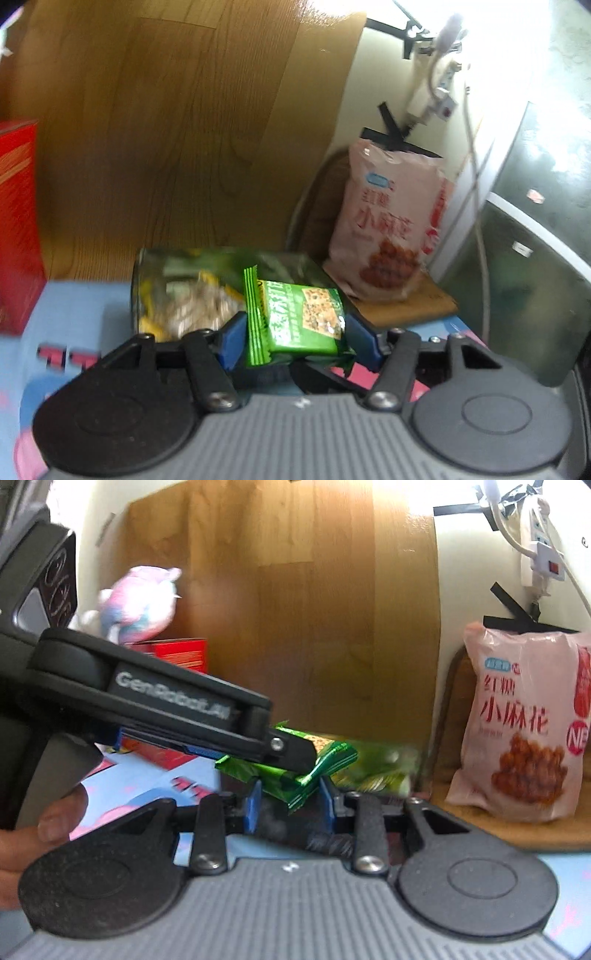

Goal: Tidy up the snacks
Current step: 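Lift the green biscuit packet into the metal tin and release it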

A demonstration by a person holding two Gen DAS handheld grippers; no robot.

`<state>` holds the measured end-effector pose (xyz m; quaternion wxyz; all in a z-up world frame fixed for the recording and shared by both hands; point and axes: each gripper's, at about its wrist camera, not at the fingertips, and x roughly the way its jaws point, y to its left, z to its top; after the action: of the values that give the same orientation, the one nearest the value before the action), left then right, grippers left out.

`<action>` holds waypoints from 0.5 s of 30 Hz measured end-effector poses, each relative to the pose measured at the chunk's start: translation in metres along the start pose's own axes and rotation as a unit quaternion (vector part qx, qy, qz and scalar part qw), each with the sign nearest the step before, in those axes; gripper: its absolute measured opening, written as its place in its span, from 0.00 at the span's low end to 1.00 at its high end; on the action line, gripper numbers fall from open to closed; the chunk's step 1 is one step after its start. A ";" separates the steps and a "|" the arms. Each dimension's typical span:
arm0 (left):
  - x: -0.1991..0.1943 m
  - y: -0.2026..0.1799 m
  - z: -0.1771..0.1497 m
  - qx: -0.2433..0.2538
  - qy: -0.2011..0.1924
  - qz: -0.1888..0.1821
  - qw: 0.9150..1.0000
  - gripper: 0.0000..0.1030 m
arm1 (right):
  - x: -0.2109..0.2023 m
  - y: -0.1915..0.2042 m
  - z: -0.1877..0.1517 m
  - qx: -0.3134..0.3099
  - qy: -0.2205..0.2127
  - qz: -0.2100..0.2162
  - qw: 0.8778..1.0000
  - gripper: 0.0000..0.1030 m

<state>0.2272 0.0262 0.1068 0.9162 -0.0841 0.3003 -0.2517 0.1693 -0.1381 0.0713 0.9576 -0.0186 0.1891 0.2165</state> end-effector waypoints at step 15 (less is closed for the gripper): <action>-0.019 0.048 -0.025 -0.034 0.048 0.014 0.998 0.74 | -0.013 -0.046 -0.047 0.137 0.079 0.046 0.986 0.53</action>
<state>0.2192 0.0772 0.0811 0.9008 -0.0986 0.3530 -0.2328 0.1607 -0.1907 0.0305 0.9220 0.1045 0.2931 0.2306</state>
